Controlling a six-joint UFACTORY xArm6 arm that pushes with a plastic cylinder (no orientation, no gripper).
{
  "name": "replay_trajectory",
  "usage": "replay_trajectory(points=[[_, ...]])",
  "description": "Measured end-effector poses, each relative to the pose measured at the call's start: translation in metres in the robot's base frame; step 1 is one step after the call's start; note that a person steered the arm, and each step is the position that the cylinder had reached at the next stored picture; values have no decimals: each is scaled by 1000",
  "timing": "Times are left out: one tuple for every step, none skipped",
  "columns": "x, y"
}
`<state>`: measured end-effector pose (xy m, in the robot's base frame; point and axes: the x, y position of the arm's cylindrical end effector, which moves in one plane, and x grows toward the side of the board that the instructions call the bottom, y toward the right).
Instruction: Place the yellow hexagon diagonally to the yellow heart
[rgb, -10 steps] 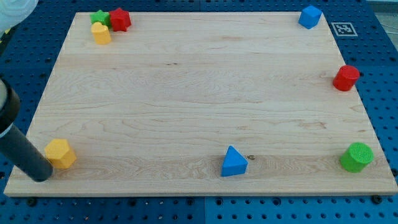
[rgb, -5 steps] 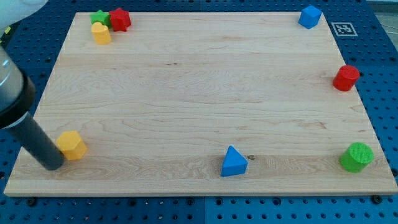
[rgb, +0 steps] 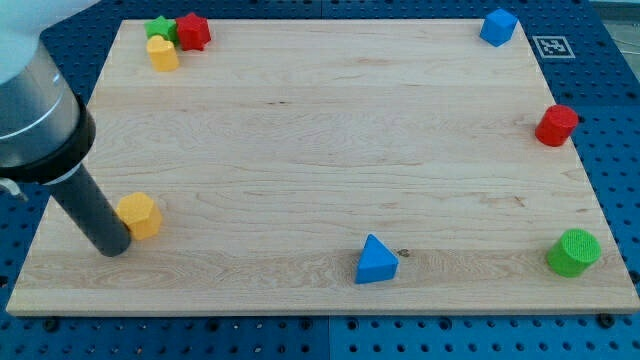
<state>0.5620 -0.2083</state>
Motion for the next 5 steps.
replay_trajectory(points=[[0,15],[-8,21],[-18,22],[-26,22],[-29,23]])
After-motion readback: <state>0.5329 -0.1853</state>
